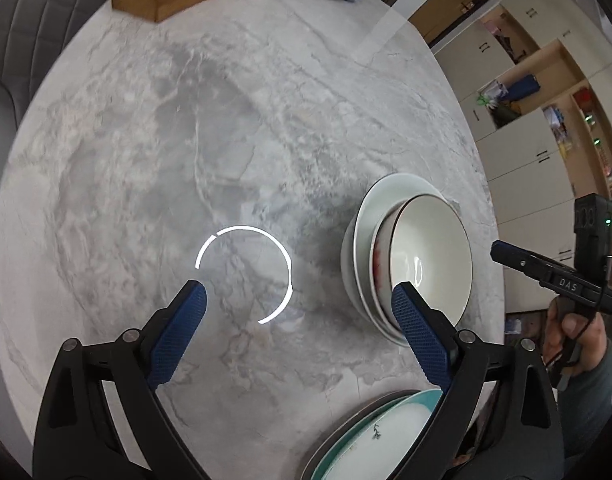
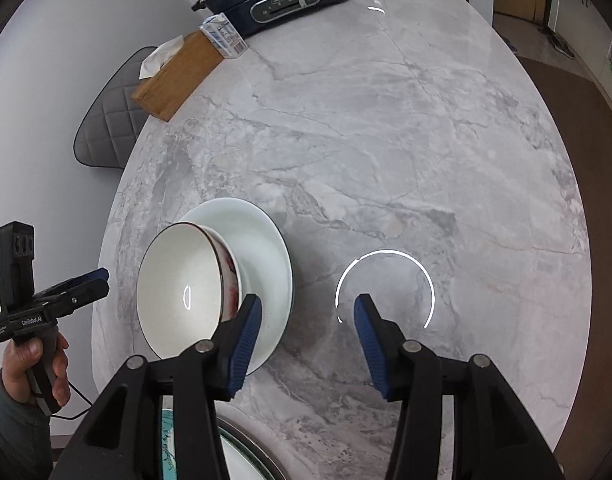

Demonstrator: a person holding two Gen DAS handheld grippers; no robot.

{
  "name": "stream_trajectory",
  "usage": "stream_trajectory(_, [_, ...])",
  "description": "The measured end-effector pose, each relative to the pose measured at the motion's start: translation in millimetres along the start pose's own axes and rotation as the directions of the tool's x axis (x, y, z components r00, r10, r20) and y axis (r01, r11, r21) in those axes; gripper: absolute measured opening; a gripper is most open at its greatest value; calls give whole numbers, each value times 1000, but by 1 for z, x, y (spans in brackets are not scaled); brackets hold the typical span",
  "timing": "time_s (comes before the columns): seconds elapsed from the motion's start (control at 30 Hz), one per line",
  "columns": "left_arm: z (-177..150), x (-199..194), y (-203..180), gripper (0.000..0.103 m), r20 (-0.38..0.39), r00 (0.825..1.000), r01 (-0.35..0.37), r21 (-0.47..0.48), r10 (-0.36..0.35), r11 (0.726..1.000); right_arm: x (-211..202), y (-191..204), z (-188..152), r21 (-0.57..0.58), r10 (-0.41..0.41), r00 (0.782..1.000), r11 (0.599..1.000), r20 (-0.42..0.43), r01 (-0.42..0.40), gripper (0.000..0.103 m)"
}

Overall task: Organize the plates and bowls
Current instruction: 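Open both grippers and lift them away from the bowl stack, then close the right gripper on the white plate rim while the left gripper grips it too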

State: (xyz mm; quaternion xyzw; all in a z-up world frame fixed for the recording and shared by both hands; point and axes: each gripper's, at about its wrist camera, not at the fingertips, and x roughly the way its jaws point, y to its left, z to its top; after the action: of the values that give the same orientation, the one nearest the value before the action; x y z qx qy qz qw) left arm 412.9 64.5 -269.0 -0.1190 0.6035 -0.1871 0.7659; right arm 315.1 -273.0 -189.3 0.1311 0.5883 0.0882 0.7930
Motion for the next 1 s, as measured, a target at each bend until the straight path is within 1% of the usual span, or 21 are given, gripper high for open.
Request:
stream_trajectory(0.07, [-6,4,4,94,-2,999,46,6,-46,999,6,0,-3,1,2,1000,1000,-12,-2,52])
stream_trajectory(0.13, [-9,8,3,94,-3,997,71,17,-71,997,11,1,-6,0,3,1000,1000,-26,-3,52])
stream_trajectory(0.27, [-9,20,8,94,-14,998,60,-4,-60,998,18,5,-10,-1,0,999,1000,-44,0,52])
stream_trajectory(0.4, [-8,27,10,93,-22,997,68,4,-68,998,21,7,-11,-4,-2,999,1000,-50,1,52])
stream_trajectory(0.63, [-3,37,12,93,-11,997,77,-12,-77,997,26,0,-13,16,-7,998,1000,-60,8,52])
stream_trajectory(0.73, [-2,43,9,93,-22,998,63,4,-63,998,27,-2,-14,20,-8,998,1000,-65,9,52])
stream_trajectory(0.8, [-2,47,10,93,-25,999,36,8,-36,999,28,-2,-15,23,-8,998,1000,-66,9,52])
stream_trajectory(0.9, [0,47,12,93,-16,999,33,1,-33,999,29,-1,-14,21,-3,998,1000,-67,5,52])
stream_trajectory(1.0, [0,52,11,94,-30,999,-14,33,15,999,32,-1,-14,20,-1,997,1000,-71,3,52])
